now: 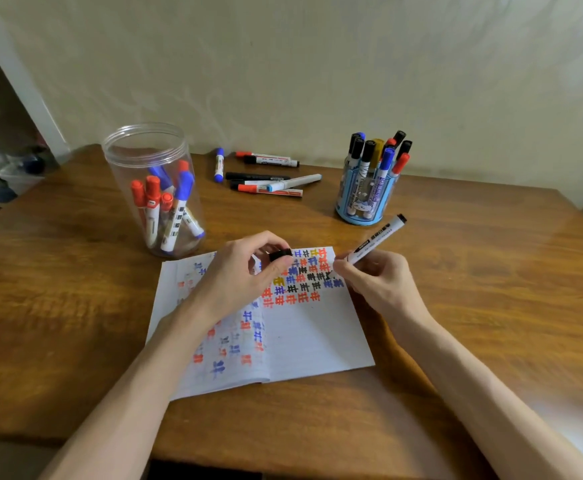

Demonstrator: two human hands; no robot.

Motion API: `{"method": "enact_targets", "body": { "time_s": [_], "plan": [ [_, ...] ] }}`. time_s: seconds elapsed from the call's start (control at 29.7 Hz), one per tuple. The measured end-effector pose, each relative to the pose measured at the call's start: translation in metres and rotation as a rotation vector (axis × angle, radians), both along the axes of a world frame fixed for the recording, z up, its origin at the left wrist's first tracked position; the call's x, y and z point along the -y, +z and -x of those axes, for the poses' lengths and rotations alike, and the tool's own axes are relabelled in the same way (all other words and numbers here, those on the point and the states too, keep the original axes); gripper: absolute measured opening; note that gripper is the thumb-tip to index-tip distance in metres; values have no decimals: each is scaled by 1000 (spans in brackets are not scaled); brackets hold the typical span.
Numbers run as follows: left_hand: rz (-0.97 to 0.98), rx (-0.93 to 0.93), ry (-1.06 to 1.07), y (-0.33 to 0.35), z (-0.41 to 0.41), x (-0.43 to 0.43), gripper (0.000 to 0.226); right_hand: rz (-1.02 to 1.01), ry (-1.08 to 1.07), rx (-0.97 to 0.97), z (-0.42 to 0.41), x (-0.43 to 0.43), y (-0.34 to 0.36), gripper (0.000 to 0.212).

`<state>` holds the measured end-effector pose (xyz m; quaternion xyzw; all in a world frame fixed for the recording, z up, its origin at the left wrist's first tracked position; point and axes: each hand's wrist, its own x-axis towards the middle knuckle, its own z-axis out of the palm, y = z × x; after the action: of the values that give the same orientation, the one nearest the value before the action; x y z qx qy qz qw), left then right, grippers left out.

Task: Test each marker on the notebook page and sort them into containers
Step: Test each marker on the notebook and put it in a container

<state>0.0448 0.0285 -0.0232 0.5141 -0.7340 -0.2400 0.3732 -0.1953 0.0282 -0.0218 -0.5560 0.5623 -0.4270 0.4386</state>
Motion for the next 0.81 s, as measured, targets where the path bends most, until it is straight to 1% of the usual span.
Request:
{"method": "enact_targets", "body": {
  "time_s": [0.07,0.13,0.4,0.64,0.81],
  "plan": [
    [12,4,-7,0,1,-1,18,76,15,-55,-1,-5,-6,9],
    [13,11,-15,-1,2,-1,18,132,27,-100,-1,-8,-12,11],
    [24,39,-12,-3,2,-1,20,154,57,-185,0,-6,-20,15],
    [51,48,-23,-3,2,-1,23,189,54,-183,0,-5,-20,16],
    [64,40,-25,-2,2,0,24,237,89,-279,1,-4,-23,14]
  ]
}}
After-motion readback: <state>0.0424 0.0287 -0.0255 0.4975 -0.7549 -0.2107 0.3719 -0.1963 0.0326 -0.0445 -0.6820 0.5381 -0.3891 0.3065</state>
